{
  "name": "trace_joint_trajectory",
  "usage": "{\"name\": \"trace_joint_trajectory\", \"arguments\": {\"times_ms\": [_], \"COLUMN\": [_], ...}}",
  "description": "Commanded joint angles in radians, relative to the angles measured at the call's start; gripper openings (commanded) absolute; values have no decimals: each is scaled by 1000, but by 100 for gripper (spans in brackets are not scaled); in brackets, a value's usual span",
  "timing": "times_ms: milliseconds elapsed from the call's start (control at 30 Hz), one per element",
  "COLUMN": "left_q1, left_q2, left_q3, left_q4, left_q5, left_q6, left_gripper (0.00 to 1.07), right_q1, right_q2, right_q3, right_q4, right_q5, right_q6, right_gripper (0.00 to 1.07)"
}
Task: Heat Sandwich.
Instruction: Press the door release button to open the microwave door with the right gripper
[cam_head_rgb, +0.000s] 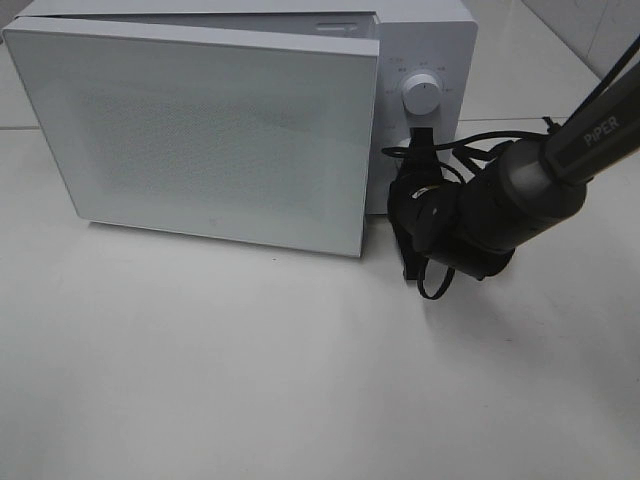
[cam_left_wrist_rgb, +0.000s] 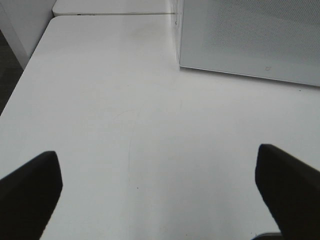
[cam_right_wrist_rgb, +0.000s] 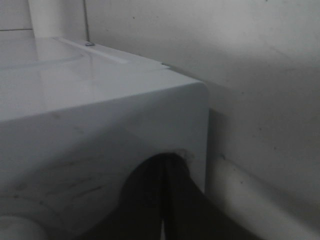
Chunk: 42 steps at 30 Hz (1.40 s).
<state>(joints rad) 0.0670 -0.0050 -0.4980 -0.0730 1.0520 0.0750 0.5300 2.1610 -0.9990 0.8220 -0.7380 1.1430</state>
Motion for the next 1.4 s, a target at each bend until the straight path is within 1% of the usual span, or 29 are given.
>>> {"name": "trace_joint_trajectory", "arguments": {"times_ms": [33,800,933,1100,1400], "left_q1": [-1,-1,-1,-1,-1], "left_q2": [-25,-25,-25,-25,-25], "left_q3": [4,4,4,4,4], "left_q4": [-8,-8,-8,-8,-8], "left_q5": [-14,-14,-14,-14,-14], "left_q6": [-3,-3,-3,-3,-3], "left_gripper": [101,101,101,101,101], "right_q1": [-65,-62,-59,-43,-27], "right_q2": [-7,-7,-8,-29,-88], "right_q3": [-122,-125,-103,-58,49], "right_q4": [-80,-84,-85,-83,-85], "right_q5": [-266,-240,-233,-164,-49], "right_q6": [-39,-44,-30,-10,-5], "right_gripper": [0,1,1,1,1]}}
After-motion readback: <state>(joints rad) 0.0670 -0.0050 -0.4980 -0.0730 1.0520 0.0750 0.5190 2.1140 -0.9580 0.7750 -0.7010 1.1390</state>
